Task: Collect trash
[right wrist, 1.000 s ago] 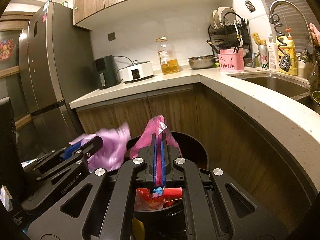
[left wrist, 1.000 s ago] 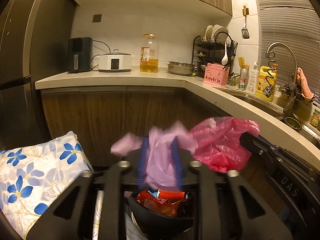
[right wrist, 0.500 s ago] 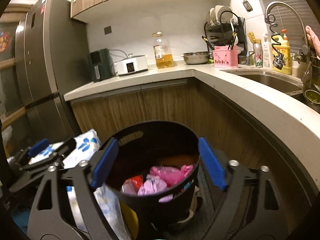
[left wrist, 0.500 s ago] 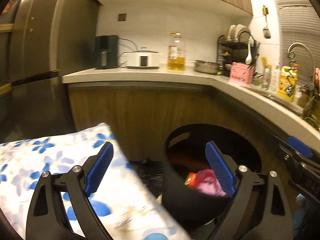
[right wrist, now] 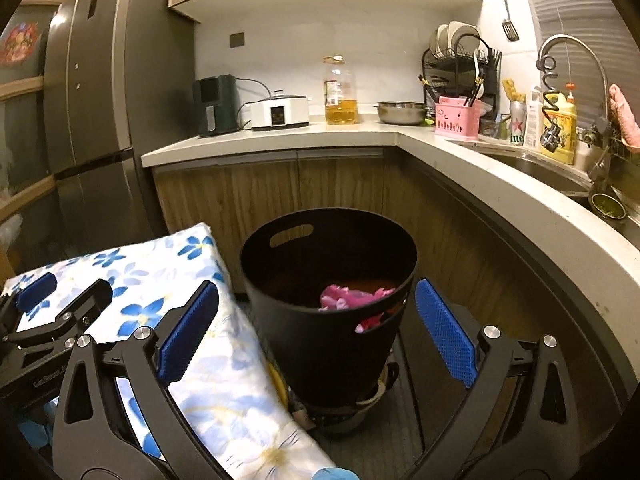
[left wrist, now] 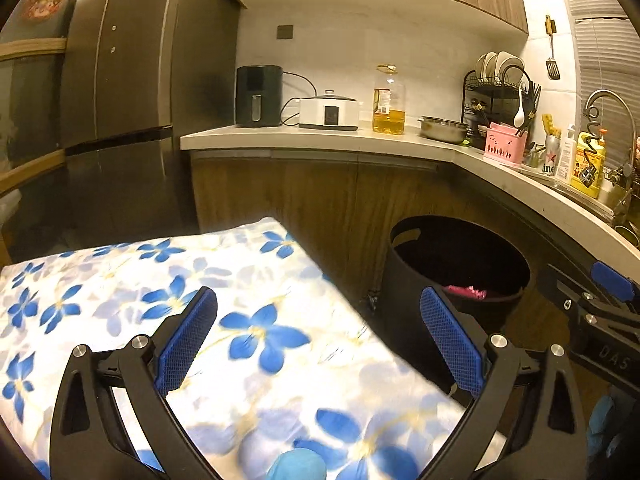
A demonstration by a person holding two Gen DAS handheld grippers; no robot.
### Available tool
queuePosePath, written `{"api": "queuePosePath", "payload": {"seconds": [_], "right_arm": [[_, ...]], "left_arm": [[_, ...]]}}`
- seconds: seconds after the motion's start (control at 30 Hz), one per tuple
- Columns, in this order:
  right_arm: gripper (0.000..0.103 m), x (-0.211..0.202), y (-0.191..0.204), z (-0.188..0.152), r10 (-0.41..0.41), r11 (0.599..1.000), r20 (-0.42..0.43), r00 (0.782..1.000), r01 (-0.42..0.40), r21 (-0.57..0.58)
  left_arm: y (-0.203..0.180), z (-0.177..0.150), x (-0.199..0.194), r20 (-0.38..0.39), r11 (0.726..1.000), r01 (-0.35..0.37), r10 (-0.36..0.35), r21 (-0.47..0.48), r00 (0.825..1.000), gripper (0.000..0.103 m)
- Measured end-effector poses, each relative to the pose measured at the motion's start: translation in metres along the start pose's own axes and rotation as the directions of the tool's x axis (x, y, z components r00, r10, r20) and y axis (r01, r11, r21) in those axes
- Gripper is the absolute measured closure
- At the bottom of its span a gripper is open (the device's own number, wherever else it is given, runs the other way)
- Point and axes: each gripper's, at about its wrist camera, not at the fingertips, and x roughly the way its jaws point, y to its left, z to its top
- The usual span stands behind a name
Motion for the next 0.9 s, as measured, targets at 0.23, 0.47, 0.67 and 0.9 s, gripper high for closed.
{"api": "queuePosePath", "payload": {"seconds": [0.23,0.47,0.67,0.9], "right_arm": [[0.005,-0.039,0.028,-0.020,-0.036,0.999,-0.009,0.999,0.036,0.011],[0.005,-0.074,0.056,-0.041,-0.047,0.999,-0.012,0.999,0.048,0.023],[0.005,-0.099,0.079,-0.056,-0.052,0.999,-0.005,0.999,0.052,0.007],[0.005,-0.122,0.096,-0.069,-0.065,0.998,0.007,0.998,0.065,-0.002]], "left_arm": [[0.030,-0.015,-0.041,-0.004,0.999,0.025,-0.025,-0.020,1.000,0.006],[0.049,-0.031,-0.077,0.015,0.999,0.030,-0.030,0.019,0.999,0.006],[0.073,-0.044,-0.101,0.022,1.000,0.028,-0.028,0.004,0.999,0.006],[0.091,-0.057,-0.119,0.016,0.999,0.033,-0.033,-0.008,0.999,0.006]]}}
